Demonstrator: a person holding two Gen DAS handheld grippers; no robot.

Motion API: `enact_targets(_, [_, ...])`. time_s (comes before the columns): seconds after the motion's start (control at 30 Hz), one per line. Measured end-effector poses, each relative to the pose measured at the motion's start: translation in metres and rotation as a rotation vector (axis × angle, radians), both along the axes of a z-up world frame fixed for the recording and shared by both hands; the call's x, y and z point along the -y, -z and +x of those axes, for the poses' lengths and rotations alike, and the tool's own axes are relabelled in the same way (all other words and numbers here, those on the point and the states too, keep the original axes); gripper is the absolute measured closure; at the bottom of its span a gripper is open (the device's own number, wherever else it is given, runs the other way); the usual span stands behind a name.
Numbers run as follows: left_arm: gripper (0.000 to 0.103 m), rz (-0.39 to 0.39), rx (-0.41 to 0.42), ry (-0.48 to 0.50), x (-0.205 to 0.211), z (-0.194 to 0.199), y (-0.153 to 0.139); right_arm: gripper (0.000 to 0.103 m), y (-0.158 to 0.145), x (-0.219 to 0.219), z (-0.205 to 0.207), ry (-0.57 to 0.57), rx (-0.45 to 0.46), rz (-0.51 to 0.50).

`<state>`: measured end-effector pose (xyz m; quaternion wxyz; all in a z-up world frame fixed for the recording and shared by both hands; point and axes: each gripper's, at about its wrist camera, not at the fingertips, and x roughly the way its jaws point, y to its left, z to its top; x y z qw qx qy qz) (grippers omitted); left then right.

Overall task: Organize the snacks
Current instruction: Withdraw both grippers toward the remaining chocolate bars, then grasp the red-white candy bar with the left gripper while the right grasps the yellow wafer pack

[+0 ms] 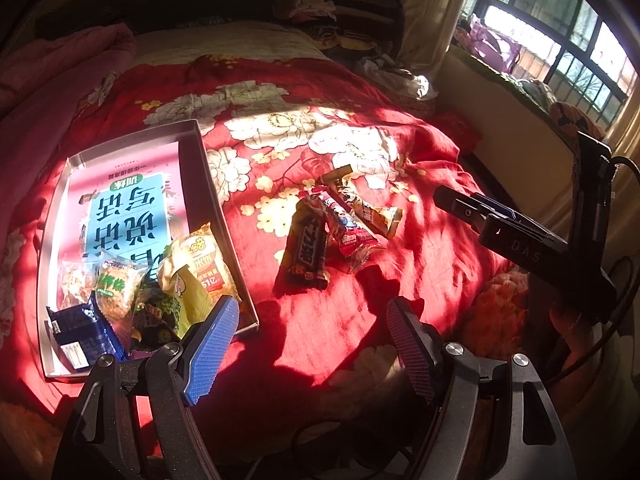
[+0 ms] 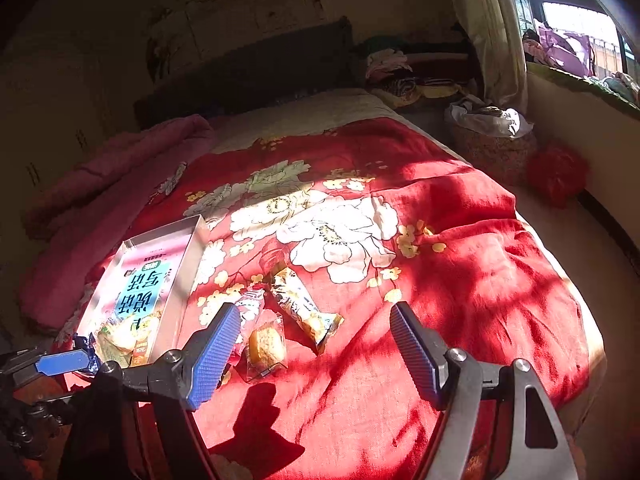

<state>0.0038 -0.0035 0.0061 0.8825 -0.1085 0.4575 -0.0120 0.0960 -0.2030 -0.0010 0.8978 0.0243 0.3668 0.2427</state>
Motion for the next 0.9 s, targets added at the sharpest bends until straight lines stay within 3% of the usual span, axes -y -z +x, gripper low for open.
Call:
enact_targets(0.47, [0.025,0.026,-0.070,0.022,0.009,0.028,0.016,0.026,0.021,-0.010,0.007,-0.038,-0.090,-0.041])
enact_targets(0.9, [0.025,-0.107,-0.092,-0.005,-0.005,0.083,0.016,0.026,0.044,-0.030,0.011,-0.102,-0.162,-0.118])
